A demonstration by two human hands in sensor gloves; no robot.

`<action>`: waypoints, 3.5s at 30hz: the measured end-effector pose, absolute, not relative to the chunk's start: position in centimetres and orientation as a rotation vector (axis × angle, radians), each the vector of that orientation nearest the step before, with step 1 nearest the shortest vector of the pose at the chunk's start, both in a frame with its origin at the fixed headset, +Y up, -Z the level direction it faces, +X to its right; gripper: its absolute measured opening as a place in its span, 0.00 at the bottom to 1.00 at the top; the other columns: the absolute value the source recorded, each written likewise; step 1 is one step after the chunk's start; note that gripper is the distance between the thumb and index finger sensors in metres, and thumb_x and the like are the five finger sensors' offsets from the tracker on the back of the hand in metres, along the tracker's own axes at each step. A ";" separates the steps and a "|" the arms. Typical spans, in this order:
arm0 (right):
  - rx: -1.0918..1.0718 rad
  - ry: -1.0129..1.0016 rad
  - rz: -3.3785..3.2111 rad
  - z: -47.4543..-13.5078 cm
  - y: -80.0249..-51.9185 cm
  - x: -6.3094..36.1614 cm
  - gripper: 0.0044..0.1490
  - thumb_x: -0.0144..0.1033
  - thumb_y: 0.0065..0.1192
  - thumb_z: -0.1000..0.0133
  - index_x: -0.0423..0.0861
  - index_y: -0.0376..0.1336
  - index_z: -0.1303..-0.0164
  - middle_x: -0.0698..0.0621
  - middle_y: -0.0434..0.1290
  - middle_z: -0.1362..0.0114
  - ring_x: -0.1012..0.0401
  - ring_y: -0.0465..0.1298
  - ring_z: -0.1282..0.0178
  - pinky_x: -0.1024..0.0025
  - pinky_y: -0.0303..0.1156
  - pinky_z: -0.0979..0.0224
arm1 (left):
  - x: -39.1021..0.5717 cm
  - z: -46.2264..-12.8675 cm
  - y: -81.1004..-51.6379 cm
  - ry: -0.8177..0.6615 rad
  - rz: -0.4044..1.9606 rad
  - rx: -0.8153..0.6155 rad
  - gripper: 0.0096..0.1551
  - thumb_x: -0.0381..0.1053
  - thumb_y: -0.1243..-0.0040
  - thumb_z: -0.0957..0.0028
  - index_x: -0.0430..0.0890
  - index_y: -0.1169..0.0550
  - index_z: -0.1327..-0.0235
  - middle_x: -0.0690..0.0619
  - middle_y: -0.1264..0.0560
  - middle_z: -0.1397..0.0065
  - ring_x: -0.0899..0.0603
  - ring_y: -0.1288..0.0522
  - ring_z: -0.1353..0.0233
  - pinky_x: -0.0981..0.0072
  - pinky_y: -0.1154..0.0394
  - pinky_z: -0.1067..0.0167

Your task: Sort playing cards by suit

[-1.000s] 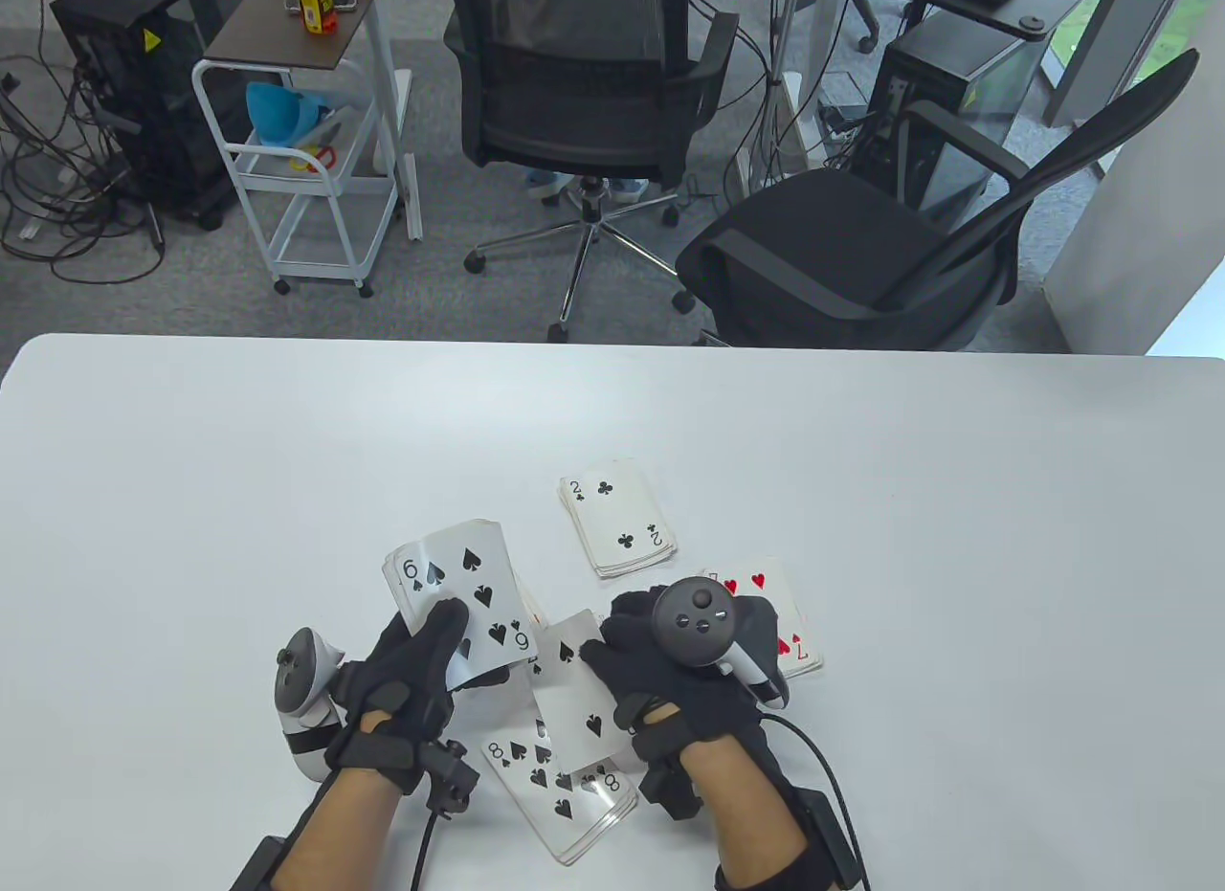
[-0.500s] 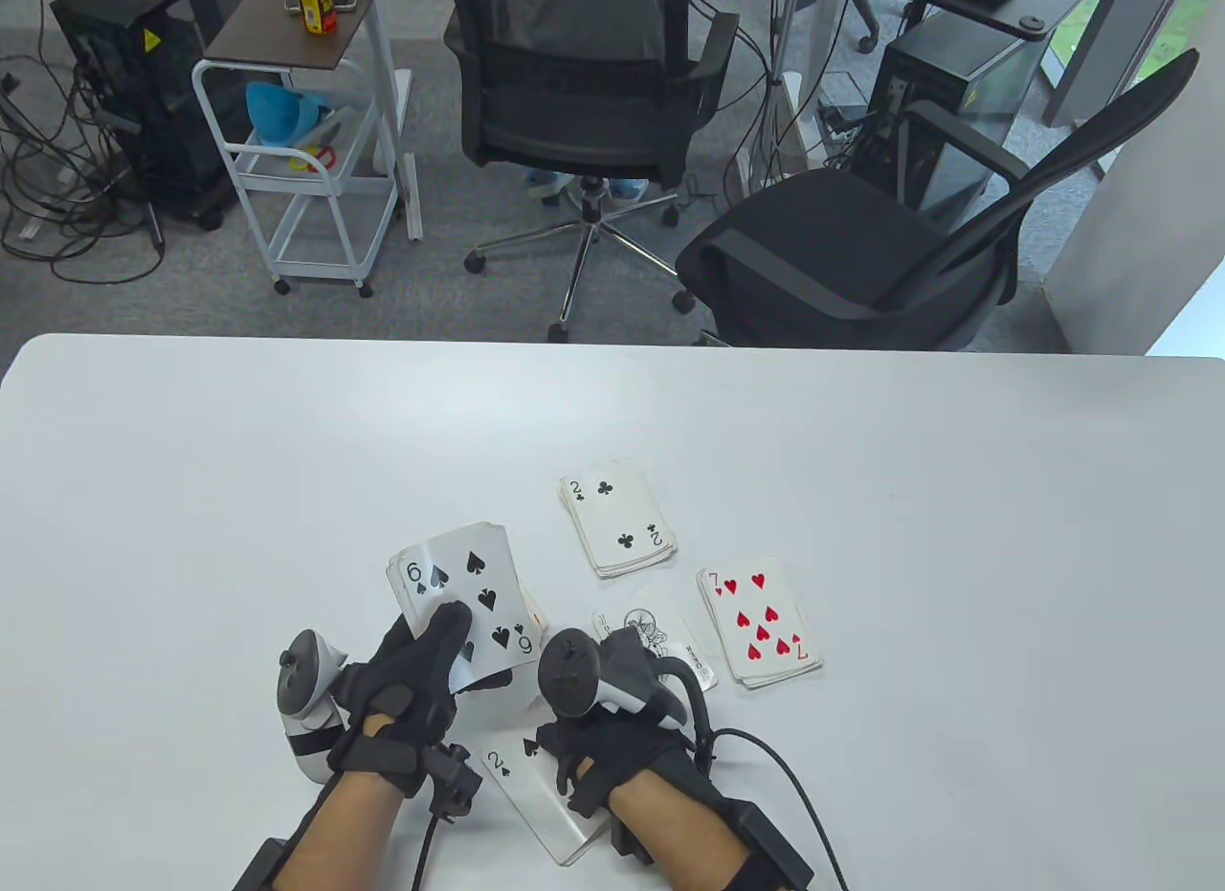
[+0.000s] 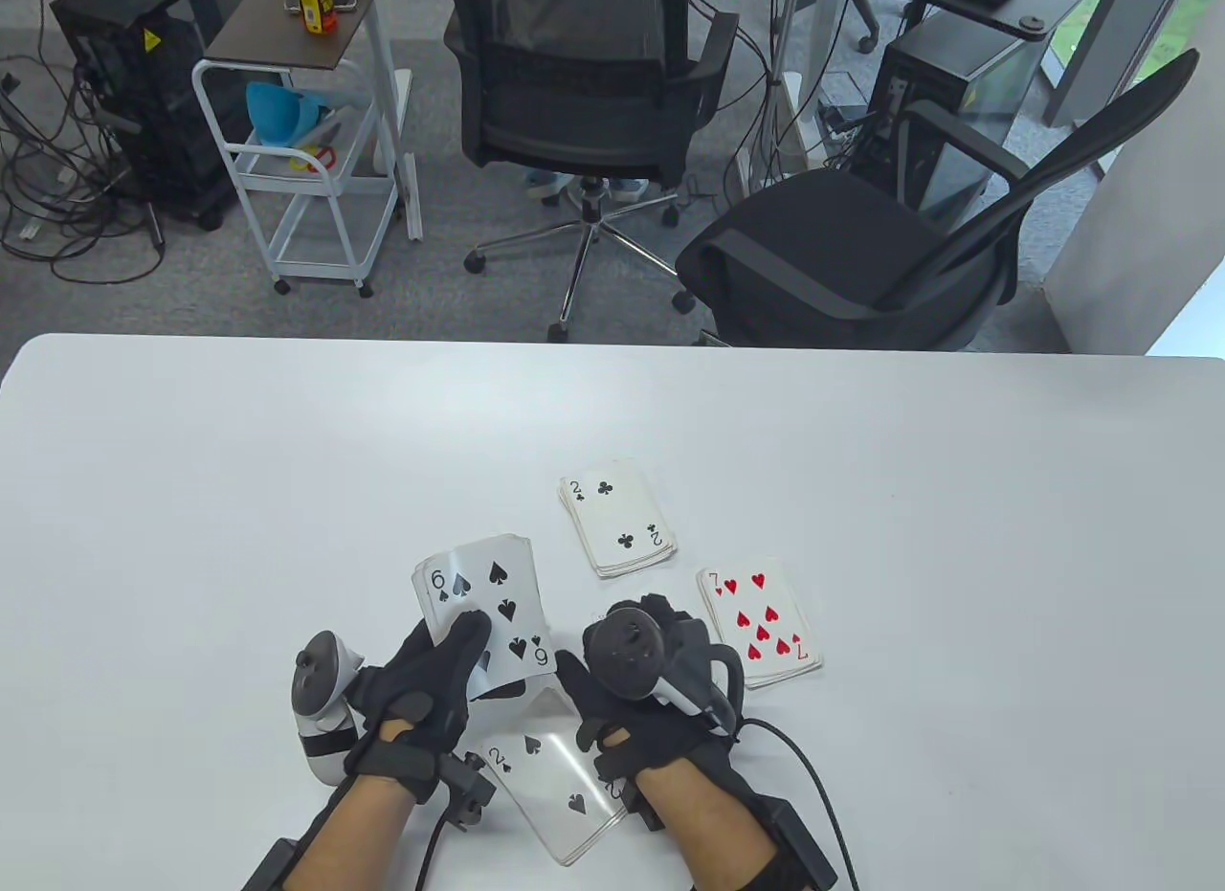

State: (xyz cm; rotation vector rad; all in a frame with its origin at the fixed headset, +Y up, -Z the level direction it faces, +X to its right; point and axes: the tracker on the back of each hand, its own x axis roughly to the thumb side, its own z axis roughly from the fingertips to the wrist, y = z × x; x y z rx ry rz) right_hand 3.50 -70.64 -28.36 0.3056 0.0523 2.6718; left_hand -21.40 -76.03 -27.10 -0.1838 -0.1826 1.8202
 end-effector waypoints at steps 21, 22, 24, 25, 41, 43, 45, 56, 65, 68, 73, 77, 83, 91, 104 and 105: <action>0.476 -0.252 2.313 -27.2 -68.7 4.0 0.37 0.59 0.61 0.38 0.39 0.66 0.36 0.35 0.59 0.20 0.33 0.49 0.18 0.27 0.44 0.26 | -20.5 -27.1 -76.2 -0.208 1.790 -0.228 0.29 0.62 0.38 0.39 0.53 0.28 0.28 0.54 0.21 0.30 0.41 0.16 0.36 0.55 0.14 0.47; 0.478 -0.245 2.314 -27.2 -68.8 3.9 0.37 0.59 0.61 0.38 0.39 0.66 0.36 0.35 0.58 0.20 0.33 0.49 0.18 0.27 0.44 0.26 | -20.5 -27.1 -76.2 -0.209 1.788 -0.228 0.29 0.61 0.37 0.39 0.53 0.28 0.28 0.54 0.21 0.31 0.41 0.16 0.36 0.55 0.14 0.47; 0.495 -0.212 2.322 -27.2 -68.9 3.7 0.38 0.59 0.62 0.38 0.39 0.66 0.35 0.35 0.58 0.20 0.33 0.49 0.18 0.27 0.44 0.26 | -20.5 -27.0 -76.2 -0.209 1.788 -0.230 0.29 0.61 0.37 0.39 0.53 0.28 0.28 0.54 0.21 0.31 0.41 0.16 0.36 0.56 0.13 0.47; 0.503 -0.198 2.329 -27.2 -68.9 3.5 0.38 0.59 0.62 0.38 0.39 0.65 0.35 0.35 0.58 0.19 0.33 0.49 0.18 0.27 0.44 0.26 | -20.5 -27.0 -76.3 -0.209 1.788 -0.231 0.29 0.61 0.36 0.39 0.53 0.28 0.28 0.54 0.21 0.31 0.42 0.16 0.36 0.56 0.13 0.47; 0.409 -0.366 2.263 -26.9 -69.2 3.8 0.32 0.55 0.70 0.42 0.39 0.65 0.44 0.37 0.63 0.24 0.34 0.56 0.21 0.29 0.50 0.26 | -19.4 -27.0 -76.1 -0.262 1.702 -0.315 0.28 0.58 0.31 0.41 0.54 0.26 0.30 0.56 0.19 0.32 0.43 0.14 0.38 0.57 0.13 0.49; 0.410 -0.386 2.235 -26.8 -69.1 3.9 0.29 0.51 0.71 0.42 0.39 0.66 0.47 0.38 0.65 0.25 0.35 0.59 0.21 0.29 0.51 0.26 | -19.3 -27.0 -76.2 -0.252 1.708 -0.319 0.28 0.59 0.31 0.41 0.54 0.26 0.30 0.56 0.19 0.33 0.43 0.14 0.38 0.57 0.13 0.49; 0.405 -0.414 2.225 -26.7 -68.9 3.9 0.27 0.48 0.70 0.41 0.37 0.68 0.49 0.38 0.67 0.26 0.36 0.60 0.21 0.29 0.52 0.25 | -19.3 -27.1 -76.4 -0.247 1.717 -0.327 0.28 0.59 0.31 0.40 0.54 0.26 0.30 0.56 0.19 0.33 0.43 0.14 0.38 0.57 0.13 0.49; 0.412 -0.472 2.190 -26.8 -68.5 4.7 0.24 0.42 0.62 0.38 0.35 0.74 0.49 0.40 0.72 0.28 0.37 0.64 0.22 0.30 0.54 0.25 | -19.4 -27.0 -76.4 -0.261 1.785 -0.363 0.29 0.63 0.36 0.39 0.53 0.27 0.28 0.54 0.20 0.31 0.42 0.16 0.37 0.56 0.13 0.48; 0.344 -0.475 2.183 -27.4 -68.7 5.9 0.26 0.45 0.70 0.41 0.39 0.70 0.42 0.39 0.68 0.26 0.36 0.62 0.22 0.30 0.53 0.26 | -20.0 -27.0 -76.2 -0.241 1.858 -0.350 0.29 0.63 0.37 0.38 0.53 0.28 0.27 0.54 0.21 0.30 0.42 0.16 0.36 0.56 0.14 0.47; 0.315 -0.459 2.171 -27.8 -68.7 6.5 0.24 0.44 0.69 0.40 0.38 0.71 0.43 0.39 0.68 0.26 0.36 0.62 0.22 0.30 0.53 0.26 | -20.3 -27.1 -76.2 -0.229 1.854 -0.336 0.29 0.62 0.37 0.38 0.53 0.28 0.27 0.54 0.21 0.30 0.41 0.16 0.36 0.56 0.14 0.47; 0.257 -0.439 2.160 -28.3 -68.9 7.7 0.23 0.42 0.66 0.39 0.37 0.73 0.45 0.39 0.69 0.26 0.36 0.62 0.22 0.30 0.53 0.26 | -21.1 -27.3 -75.9 -0.204 1.866 -0.281 0.29 0.62 0.37 0.38 0.53 0.28 0.28 0.54 0.21 0.30 0.42 0.16 0.36 0.56 0.14 0.47; 0.205 -0.411 2.130 -28.7 -69.1 8.7 0.23 0.42 0.66 0.38 0.37 0.73 0.45 0.39 0.69 0.26 0.36 0.61 0.22 0.30 0.53 0.26 | -22.1 -27.4 -75.6 -0.184 1.868 -0.206 0.29 0.62 0.37 0.38 0.54 0.28 0.28 0.55 0.21 0.30 0.42 0.16 0.36 0.56 0.14 0.47; 0.198 -0.236 2.168 -29.4 -69.4 9.0 0.23 0.41 0.68 0.38 0.38 0.73 0.44 0.38 0.66 0.24 0.34 0.57 0.20 0.28 0.50 0.25 | -22.9 -27.4 -75.3 -0.168 1.899 -0.163 0.29 0.62 0.37 0.38 0.53 0.28 0.27 0.54 0.21 0.30 0.42 0.16 0.36 0.56 0.14 0.47; 0.301 0.166 2.305 -29.9 -70.4 7.2 0.23 0.40 0.71 0.38 0.37 0.72 0.43 0.35 0.60 0.21 0.32 0.46 0.18 0.26 0.42 0.26 | -23.0 -27.5 -75.2 -0.167 1.898 -0.152 0.29 0.62 0.37 0.38 0.53 0.28 0.28 0.54 0.21 0.30 0.42 0.16 0.36 0.56 0.14 0.47; 0.503 0.551 2.564 -27.5 -72.6 0.2 0.23 0.39 0.72 0.38 0.35 0.73 0.43 0.33 0.57 0.20 0.31 0.43 0.17 0.26 0.38 0.26 | -23.1 -27.5 -75.4 -0.169 1.890 -0.149 0.29 0.62 0.38 0.38 0.53 0.28 0.28 0.54 0.21 0.30 0.42 0.16 0.36 0.56 0.14 0.47; 0.481 0.562 2.613 -27.4 -72.9 -0.1 0.23 0.39 0.72 0.38 0.35 0.73 0.43 0.33 0.57 0.20 0.31 0.43 0.18 0.26 0.39 0.26 | -23.1 -27.5 -75.4 -0.168 1.891 -0.149 0.29 0.62 0.38 0.38 0.53 0.28 0.28 0.55 0.21 0.30 0.42 0.16 0.36 0.56 0.14 0.47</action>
